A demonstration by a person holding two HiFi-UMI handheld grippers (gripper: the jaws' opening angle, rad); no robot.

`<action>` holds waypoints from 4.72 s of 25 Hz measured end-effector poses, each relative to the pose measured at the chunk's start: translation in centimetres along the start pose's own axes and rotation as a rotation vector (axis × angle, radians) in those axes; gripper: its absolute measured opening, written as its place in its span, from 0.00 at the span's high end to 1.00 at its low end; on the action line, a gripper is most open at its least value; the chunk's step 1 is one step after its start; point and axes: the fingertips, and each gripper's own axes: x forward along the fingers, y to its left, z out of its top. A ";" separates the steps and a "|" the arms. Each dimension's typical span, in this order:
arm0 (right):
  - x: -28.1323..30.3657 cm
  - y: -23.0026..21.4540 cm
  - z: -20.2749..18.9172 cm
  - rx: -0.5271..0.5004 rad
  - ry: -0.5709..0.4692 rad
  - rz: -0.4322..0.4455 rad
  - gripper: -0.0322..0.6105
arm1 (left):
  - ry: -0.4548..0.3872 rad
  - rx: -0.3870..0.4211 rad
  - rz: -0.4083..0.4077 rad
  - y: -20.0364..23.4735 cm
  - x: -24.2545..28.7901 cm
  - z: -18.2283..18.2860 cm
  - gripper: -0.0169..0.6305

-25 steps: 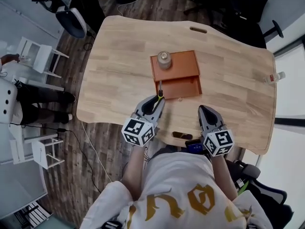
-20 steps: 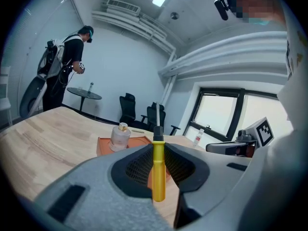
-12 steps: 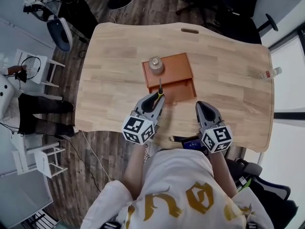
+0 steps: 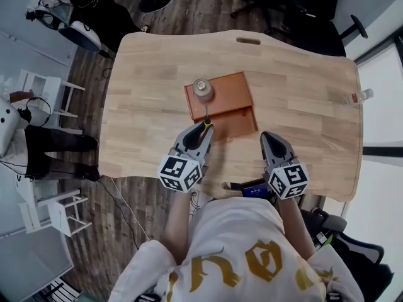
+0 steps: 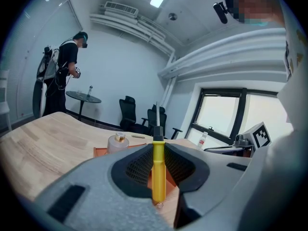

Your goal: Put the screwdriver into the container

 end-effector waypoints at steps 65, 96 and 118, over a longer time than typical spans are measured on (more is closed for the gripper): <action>4.6 -4.8 -4.5 0.069 0.128 -0.030 0.93 | 0.533 0.314 -0.147 1.4 6.8 -11.7 0.86; 4.4 -4.7 -7.2 0.102 0.196 0.012 0.93 | 0.832 0.393 -0.190 2.4 7.1 -15.6 0.86; 4.5 -4.6 -8.6 0.102 0.245 0.027 0.93 | 1.069 0.470 -0.133 4.0 8.1 -18.3 0.86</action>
